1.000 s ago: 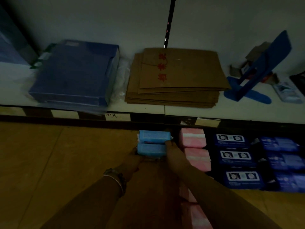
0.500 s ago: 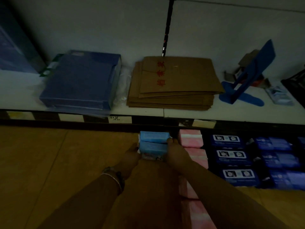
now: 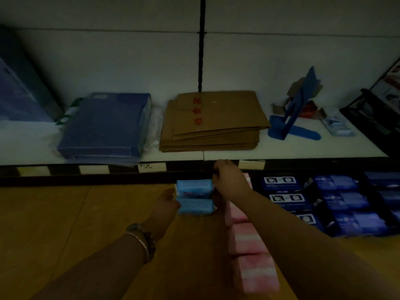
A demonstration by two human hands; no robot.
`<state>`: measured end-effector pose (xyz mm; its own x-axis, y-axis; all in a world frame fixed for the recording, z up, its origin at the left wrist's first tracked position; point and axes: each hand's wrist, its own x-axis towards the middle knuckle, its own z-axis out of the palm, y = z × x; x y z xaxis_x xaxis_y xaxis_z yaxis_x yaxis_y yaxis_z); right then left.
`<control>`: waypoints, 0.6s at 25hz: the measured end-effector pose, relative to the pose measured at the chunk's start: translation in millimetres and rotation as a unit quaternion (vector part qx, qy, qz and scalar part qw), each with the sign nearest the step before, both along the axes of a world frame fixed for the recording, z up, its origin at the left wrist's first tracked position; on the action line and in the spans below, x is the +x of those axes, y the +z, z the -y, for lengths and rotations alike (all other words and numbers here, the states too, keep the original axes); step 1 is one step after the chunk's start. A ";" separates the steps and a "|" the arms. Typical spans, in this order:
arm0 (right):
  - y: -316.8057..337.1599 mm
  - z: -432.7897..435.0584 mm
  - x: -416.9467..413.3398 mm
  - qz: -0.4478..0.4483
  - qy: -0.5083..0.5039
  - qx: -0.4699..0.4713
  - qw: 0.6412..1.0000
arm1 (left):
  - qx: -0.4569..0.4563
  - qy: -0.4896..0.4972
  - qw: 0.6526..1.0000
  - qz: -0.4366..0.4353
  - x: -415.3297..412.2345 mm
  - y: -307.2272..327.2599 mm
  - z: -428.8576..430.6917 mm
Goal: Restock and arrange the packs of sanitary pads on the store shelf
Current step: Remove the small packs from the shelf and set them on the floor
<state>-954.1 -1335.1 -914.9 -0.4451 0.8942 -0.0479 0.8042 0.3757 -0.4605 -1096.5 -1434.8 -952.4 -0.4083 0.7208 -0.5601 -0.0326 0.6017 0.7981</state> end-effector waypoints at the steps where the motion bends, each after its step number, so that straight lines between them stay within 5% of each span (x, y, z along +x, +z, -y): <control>1: 7.8 -2.8 0.3 -0.024 -0.008 0.010 1.000 | 0.013 -0.007 1.000 -0.012 3.2 4.4 -3.7; 9: 40.3 -32.0 6.3 -0.266 -0.108 -0.043 0.957 | 0.060 -0.043 0.995 -0.067 41.3 31.5 -45.2; 15: 129.3 10.6 11.6 -0.389 -0.153 -0.099 0.903 | 0.108 -0.055 0.991 -0.063 40.3 129.7 -21.9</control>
<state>-942.5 -1345.7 -785.7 -0.1464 0.9892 0.0011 0.2597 0.0395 -0.9649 -1056.2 -1412.9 -822.7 -0.3774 0.8622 -0.3378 0.1324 0.4113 0.9018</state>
